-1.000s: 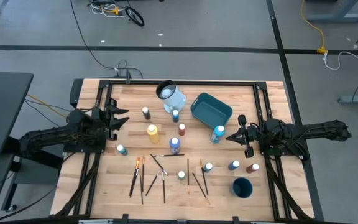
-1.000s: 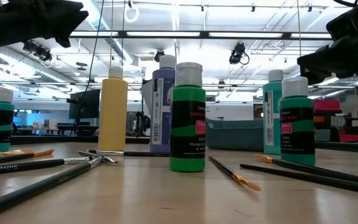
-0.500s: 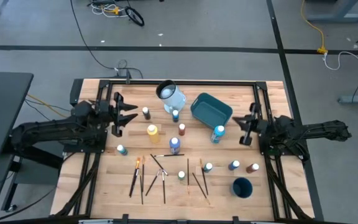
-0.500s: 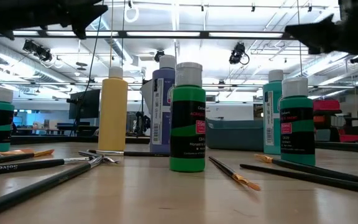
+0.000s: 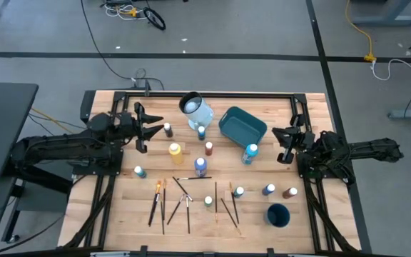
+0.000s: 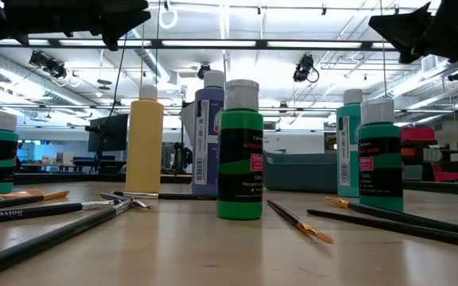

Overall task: Pick & Place Paint Supplies
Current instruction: Put the large light blue paint bottle into the blue bin

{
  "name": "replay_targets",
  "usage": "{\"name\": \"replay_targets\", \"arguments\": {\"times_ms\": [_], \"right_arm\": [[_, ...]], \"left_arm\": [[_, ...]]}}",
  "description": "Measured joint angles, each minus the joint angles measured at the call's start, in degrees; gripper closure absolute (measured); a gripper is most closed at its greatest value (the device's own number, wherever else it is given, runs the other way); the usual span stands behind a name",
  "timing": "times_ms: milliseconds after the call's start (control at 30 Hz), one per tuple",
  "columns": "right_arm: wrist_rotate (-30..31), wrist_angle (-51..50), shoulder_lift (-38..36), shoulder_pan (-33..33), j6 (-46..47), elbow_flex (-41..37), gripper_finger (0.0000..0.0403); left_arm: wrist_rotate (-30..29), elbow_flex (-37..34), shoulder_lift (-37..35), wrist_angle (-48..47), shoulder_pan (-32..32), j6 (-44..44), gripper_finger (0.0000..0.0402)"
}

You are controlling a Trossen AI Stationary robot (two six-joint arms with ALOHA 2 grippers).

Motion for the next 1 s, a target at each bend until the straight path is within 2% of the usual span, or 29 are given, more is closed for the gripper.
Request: {"name": "replay_targets", "arguments": {"times_ms": [233,533,800,1000], "right_arm": [[-4.8,-3.42,3.01,-0.01,9.23,0.0,0.0277],[-4.3,-3.46,14.48,-0.02,21.08,0.0,0.0186],[-2.65,-3.1,26.22,-0.02,24.6,0.0,0.0178],[-1.55,-1.44,29.69,-0.02,23.41,0.0,0.019]], "left_arm": [[1.05,0.0,1.57,2.52,-0.01,-1.98,0.0258],[1.56,0.0,1.55,2.35,-0.03,-2.86,0.026],[3.96,0.0,1.53,1.95,-0.03,-2.95,0.026],[6.89,0.0,1.53,1.68,-0.03,-2.95,0.026]]}}
